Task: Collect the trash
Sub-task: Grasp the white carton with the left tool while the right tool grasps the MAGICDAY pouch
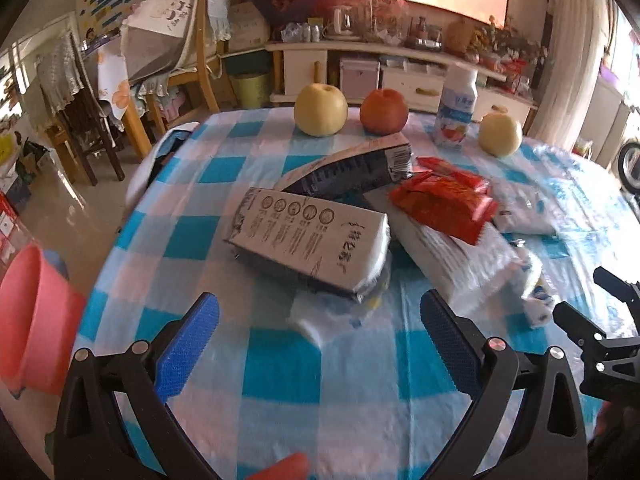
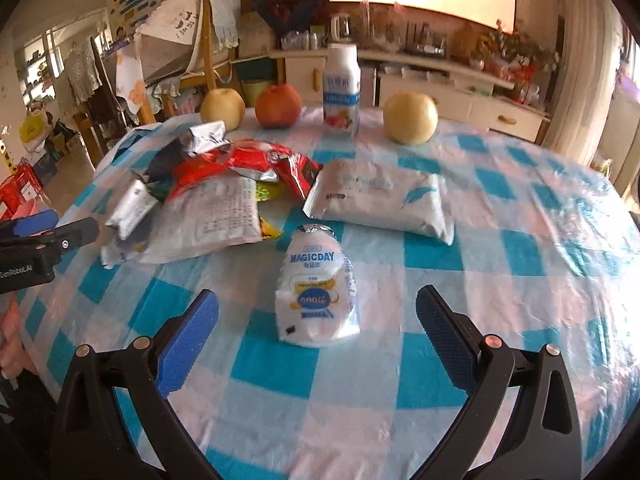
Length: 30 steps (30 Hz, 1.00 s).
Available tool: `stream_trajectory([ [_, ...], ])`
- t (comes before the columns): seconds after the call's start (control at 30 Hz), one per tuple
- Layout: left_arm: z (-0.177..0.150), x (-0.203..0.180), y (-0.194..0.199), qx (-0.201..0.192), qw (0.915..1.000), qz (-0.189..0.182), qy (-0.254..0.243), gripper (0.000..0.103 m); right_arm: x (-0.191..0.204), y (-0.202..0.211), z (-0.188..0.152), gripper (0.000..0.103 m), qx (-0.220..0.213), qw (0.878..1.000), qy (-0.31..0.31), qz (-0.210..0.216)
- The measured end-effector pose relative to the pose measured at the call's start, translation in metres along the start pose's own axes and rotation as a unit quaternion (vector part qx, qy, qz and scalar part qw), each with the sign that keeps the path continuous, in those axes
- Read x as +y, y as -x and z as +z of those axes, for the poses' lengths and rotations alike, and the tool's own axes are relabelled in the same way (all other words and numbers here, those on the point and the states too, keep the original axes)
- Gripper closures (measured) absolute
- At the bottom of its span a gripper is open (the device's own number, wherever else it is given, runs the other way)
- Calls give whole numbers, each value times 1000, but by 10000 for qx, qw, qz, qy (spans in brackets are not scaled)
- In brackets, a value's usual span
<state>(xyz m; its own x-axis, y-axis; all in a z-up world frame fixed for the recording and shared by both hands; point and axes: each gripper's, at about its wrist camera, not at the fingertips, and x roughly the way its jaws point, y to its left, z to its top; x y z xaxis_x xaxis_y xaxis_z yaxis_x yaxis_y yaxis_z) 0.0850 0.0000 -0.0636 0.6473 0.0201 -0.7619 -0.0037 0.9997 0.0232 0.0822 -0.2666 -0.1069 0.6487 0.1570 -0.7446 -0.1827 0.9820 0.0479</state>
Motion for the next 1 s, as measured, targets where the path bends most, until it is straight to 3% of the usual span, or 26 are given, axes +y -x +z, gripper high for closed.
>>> stream_trajectory([
  [0.33, 14, -4, -38, 179, 9992, 270, -226, 5, 4, -37, 15, 3, 262, 9993, 155, 218],
  [0.57, 22, -6, -53, 123, 9992, 176, -341, 7, 10, -47, 10, 3, 379, 9990, 217, 125],
  [0.67, 27, -1, -60, 76, 9996, -80, -256, 23, 11, -50, 10, 3, 377, 9990, 245, 79],
  [0.73, 29, -1, -64, 200, 9993, -295, -146, 50, 12, -52, 10, 3, 410, 9988, 275, 48],
  [0.77, 30, -1, -66, 229, 9986, -474, -108, 54, 12, -54, 9, 3, 440, 9986, 278, 42],
  [0.87, 32, -2, -64, 256, 9984, -492, -89, 54, 15, -58, 8, 3, 511, 9982, 320, 24],
  [0.97, 37, 3, -55, 39, 9993, -356, -78, 53, 15, -57, 9, 3, 466, 9983, 361, -32],
  [1.0, 39, 7, -51, -15, 9991, -417, 3, 45, 15, -56, 10, 3, 437, 9983, 370, -50],
])
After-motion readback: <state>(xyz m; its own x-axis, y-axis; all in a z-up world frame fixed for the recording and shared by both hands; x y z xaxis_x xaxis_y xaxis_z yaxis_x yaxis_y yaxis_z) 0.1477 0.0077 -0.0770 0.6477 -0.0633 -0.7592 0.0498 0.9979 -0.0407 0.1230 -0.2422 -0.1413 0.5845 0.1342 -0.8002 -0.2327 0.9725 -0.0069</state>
